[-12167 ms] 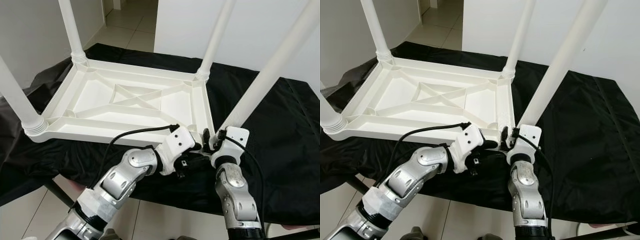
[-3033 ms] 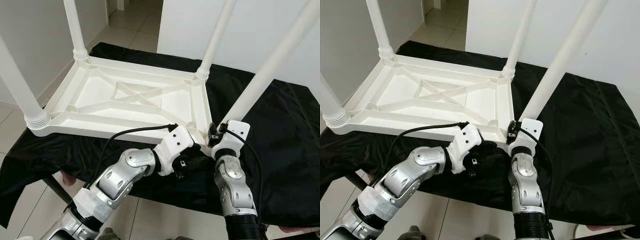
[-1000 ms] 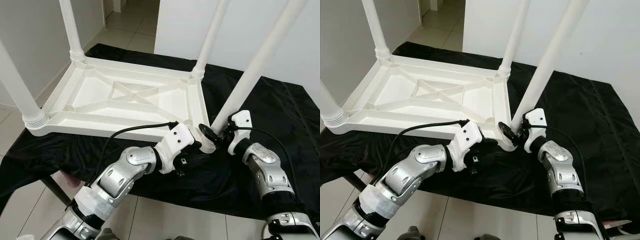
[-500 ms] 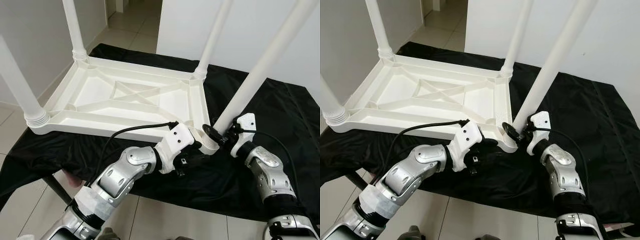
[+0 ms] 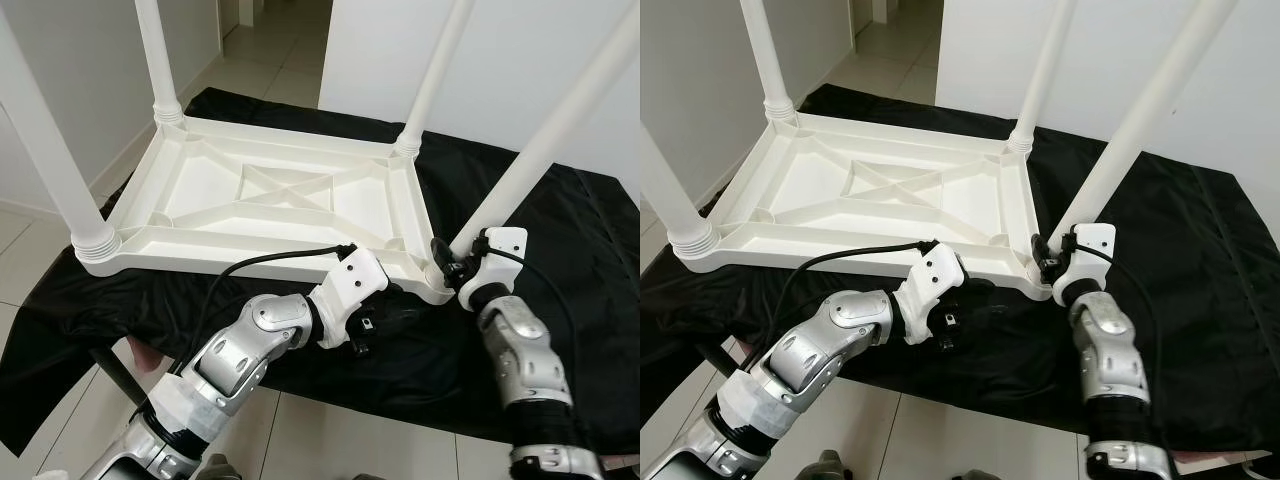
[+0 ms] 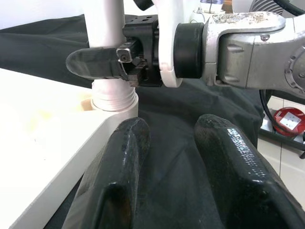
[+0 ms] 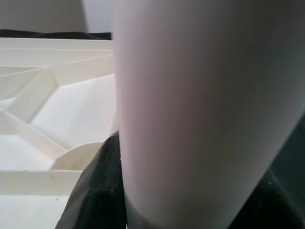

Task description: Building children table

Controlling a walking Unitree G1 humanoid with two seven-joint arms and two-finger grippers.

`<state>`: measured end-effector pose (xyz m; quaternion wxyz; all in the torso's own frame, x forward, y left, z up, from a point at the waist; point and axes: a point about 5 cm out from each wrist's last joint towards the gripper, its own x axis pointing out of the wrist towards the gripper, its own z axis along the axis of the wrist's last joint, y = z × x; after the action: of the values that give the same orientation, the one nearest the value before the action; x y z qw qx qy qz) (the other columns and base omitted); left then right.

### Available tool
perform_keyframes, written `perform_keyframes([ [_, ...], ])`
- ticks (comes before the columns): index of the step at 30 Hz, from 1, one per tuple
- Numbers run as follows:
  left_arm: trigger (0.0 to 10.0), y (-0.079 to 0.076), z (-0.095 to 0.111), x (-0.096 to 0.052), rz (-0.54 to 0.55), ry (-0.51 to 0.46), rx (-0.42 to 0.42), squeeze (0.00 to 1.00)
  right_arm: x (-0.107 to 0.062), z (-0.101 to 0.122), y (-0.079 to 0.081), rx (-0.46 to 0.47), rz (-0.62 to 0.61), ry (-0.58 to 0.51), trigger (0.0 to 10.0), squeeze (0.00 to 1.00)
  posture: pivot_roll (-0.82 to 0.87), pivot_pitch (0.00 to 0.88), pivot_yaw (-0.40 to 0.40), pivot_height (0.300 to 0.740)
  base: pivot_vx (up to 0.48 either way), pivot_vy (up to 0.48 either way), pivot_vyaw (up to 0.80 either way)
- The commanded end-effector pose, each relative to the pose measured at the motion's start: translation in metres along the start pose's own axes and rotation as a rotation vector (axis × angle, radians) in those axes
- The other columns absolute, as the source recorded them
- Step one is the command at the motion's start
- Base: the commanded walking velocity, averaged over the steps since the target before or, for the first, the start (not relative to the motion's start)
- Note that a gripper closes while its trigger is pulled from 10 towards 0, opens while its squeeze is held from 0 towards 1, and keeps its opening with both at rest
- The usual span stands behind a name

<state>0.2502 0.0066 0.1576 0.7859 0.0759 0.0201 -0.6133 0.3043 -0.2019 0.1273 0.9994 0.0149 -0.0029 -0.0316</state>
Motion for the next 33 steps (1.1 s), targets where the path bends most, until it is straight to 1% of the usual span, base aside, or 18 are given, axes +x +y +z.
perform_keyframes([
  [1,10.0,-0.008,0.0,0.0,-0.095,0.005,0.0,0.0,-0.006,-0.01,-0.008,-0.026,-0.128,0.053,10.0,0.0,0.06,0.0,-0.085,0.74,0.0,0.0,0.0],
  [2,10.0,-0.008,0.0,0.0,-0.095,0.005,0.0,0.0,-0.008,-0.011,-0.001,-0.029,-0.172,0.056,10.0,0.0,0.06,0.0,-0.085,0.74,0.0,0.0,0.0],
  [4,10.0,-0.008,-0.001,0.0,-0.093,0.006,-0.004,0.0,-0.015,-0.015,0.021,0.008,-0.255,0.069,10.0,0.0,0.07,0.0,-0.088,0.74,0.0,0.0,0.0],
  [5,10.0,-0.008,-0.001,0.0,-0.093,0.006,-0.004,0.0,-0.015,-0.015,0.021,0.008,-0.255,0.069,10.0,0.0,0.07,0.0,-0.088,0.74,0.0,0.0,0.0],
  [6,10.0,-0.009,-0.001,0.0,-0.092,0.006,-0.006,0.0,-0.018,-0.017,0.03,0.026,-0.274,0.074,10.0,0.0,0.07,0.0,-0.087,0.74,0.0,0.0,0.0],
  [8,10.0,-0.009,-0.001,0.0,-0.092,0.006,-0.006,0.0,-0.018,-0.017,0.03,0.026,-0.274,0.074,10.0,0.0,0.07,0.0,-0.087,0.74,0.0,0.0,0.0],
  [9,10.0,-0.009,-0.001,0.0,-0.092,0.007,-0.009,0.0,-0.02,-0.017,0.042,0.056,-0.266,0.073,10.0,0.0,0.07,0.0,-0.092,0.74,0.0,0.0,0.0],
  [10,10.0,-0.008,-0.001,0.0,-0.091,0.007,-0.009,0.0,-0.021,-0.014,0.048,0.074,-0.233,0.053,10.0,0.0,0.07,0.0,-0.094,0.74,0.0,0.0,0.0],
  [14,10.0,-0.007,-0.001,0.0,-0.091,0.008,-0.01,0.0,-0.021,-0.01,0.046,0.081,-0.214,0.039,10.0,0.0,0.07,0.0,-0.094,0.74,0.0,0.0,0.0],
  [19,10.0,-0.008,-0.001,0.0,-0.095,0.008,-0.006,0.0,-0.025,-0.011,0.037,0.064,-0.246,0.044,10.0,0.0,0.06,0.0,-0.087,0.74,0.0,0.0,0.0],
  [20,10.0,-0.008,-0.001,0.0,-0.098,0.009,-0.003,0.0,-0.026,-0.01,0.036,0.069,-0.245,0.034,10.0,1.0,0.06,0.0,-0.087,0.74,0.0,0.0,0.0],
  [24,10.0,-0.006,0.0,0.0,-0.099,0.01,0.002,0.0,-0.029,-0.005,0.034,0.068,-0.261,0.014,10.0,1.0,0.06,0.0,-0.087,0.74,0.0,0.0,0.0],
  [27,10.0,-0.005,0.0,0.0,-0.089,0.007,0.003,0.0,-0.031,0.0,0.031,0.099,-0.249,-0.014,10.0,1.0,0.06,0.0,-0.09,0.74,0.0,0.0,0.0],
  [29,10.0,-0.005,0.0,0.0,-0.08,0.004,0.003,0.0,-0.03,0.005,0.029,0.108,-0.183,-0.041,10.0,1.0,0.07,0.0,-0.098,0.74,0.0,0.0,0.0],
  [30,10.0,-0.005,0.0,0.0,-0.08,0.004,0.003,0.0,-0.03,0.005,0.029,0.108,-0.183,-0.041,10.0,1.0,0.07,0.0,-0.098,0.74,0.0,0.0,0.0],
  [31,10.0,-0.005,0.0,0.0,-0.077,0.004,0.003,0.0,-0.03,0.007,0.029,0.107,-0.154,-0.045,10.0,1.0,0.07,0.0,-0.099,0.74,0.0,0.0,0.0],
  [32,10.0,-0.004,0.001,0.0,-0.073,0.003,0.002,0.0,-0.029,0.008,0.027,0.107,-0.124,-0.047,10.0,0.69,0.08,0.0,-0.103,0.74,0.0,0.0,0.0],
  [33,10.0,-0.005,0.0,0.0,-0.067,0.003,0.0,0.0,-0.028,0.007,0.024,0.083,-0.092,-0.037,10.0,0.0,0.08,0.0,-0.108,0.74,0.0,0.0,0.0],
])
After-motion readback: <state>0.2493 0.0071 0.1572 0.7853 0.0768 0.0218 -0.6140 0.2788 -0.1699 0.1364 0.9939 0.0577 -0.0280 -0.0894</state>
